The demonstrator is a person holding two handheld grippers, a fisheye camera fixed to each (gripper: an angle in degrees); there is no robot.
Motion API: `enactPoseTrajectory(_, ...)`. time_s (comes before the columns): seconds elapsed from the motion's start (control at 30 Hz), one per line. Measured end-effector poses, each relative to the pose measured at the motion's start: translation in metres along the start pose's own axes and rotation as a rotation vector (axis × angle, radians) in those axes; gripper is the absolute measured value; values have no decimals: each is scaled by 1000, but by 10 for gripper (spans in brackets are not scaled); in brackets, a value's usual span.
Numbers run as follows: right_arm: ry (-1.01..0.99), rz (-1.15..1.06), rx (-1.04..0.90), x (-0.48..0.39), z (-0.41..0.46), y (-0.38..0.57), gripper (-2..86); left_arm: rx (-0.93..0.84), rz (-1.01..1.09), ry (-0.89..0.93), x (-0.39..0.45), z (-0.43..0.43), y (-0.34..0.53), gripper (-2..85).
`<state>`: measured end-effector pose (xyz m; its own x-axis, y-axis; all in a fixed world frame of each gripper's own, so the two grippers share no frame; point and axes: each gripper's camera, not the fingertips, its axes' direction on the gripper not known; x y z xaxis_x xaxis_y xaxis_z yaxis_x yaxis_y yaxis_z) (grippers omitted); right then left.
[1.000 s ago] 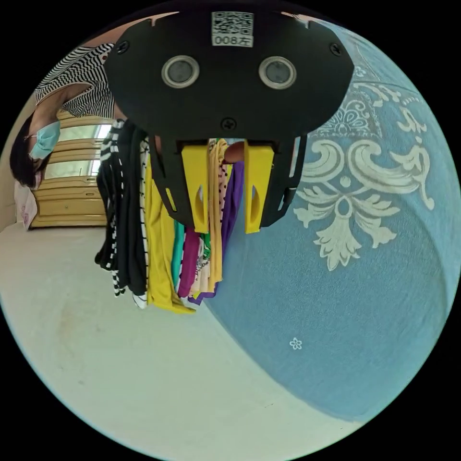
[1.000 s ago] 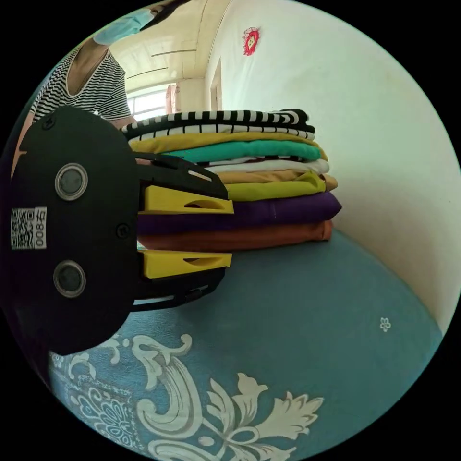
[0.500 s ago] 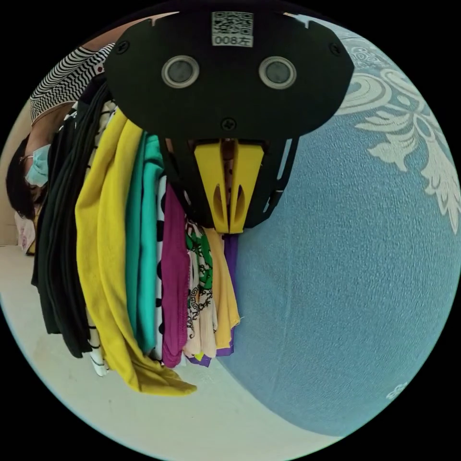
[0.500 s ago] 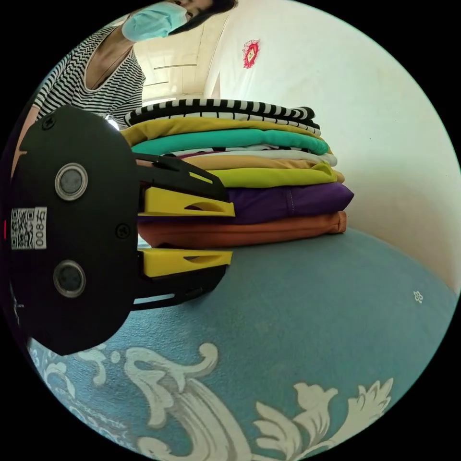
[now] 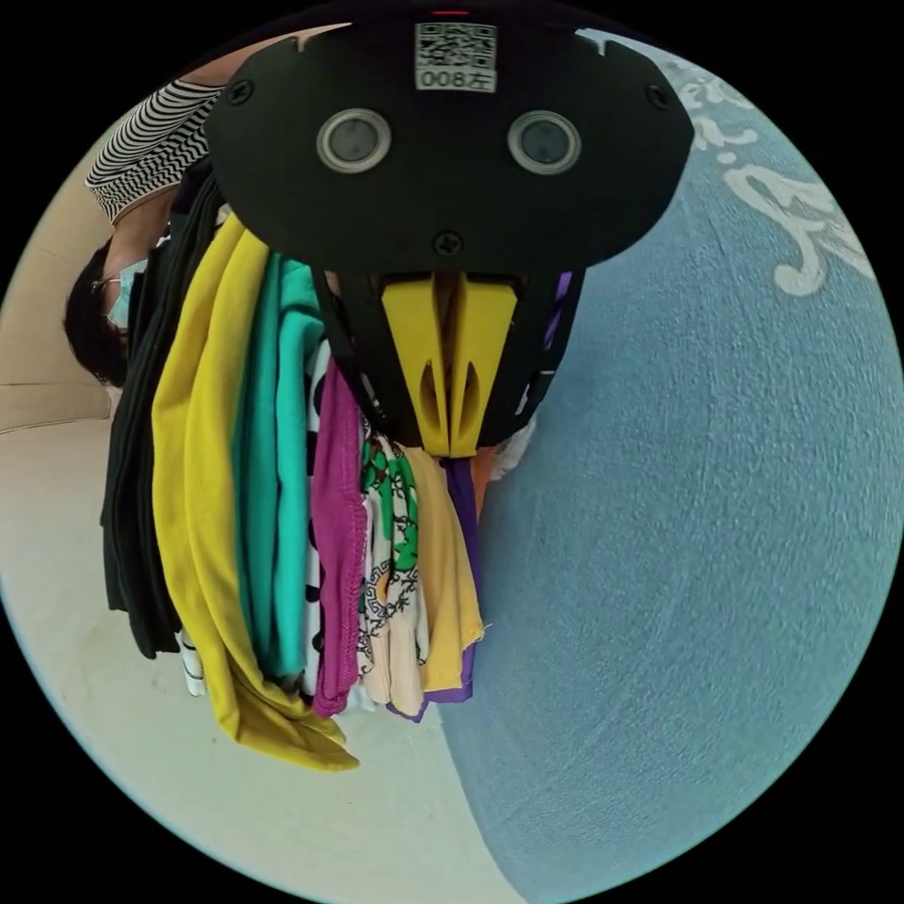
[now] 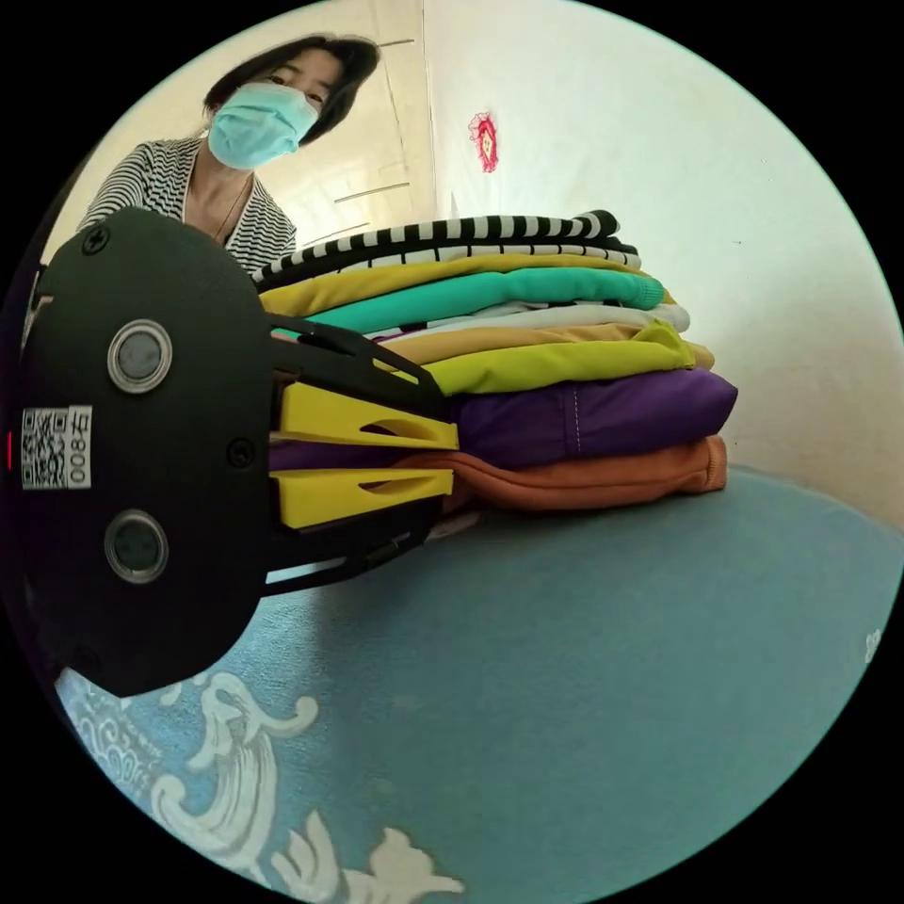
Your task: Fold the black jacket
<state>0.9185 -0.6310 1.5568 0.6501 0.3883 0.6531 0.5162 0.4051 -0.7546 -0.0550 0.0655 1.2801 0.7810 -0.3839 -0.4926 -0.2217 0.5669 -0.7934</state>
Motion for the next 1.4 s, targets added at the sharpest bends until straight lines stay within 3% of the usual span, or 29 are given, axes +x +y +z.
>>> enactPoseTrajectory(0.3,225,-37,-128,-41,-39,-51,35,-27,11,27,17,73,-7,-3)
enactPoseTrajectory(0.63,232,28,-71,-26,-78,-27,34,-174,115,-68,58,136,-24,-3)
enactPoseTrajectory(0.9,384,87,-32,-60,-121,-10,33,-304,210,-113,93,194,-26,-1)
enactPoseTrajectory(1.4,650,127,-17,-134,-122,-13,26,-480,393,-285,165,240,-16,-1)
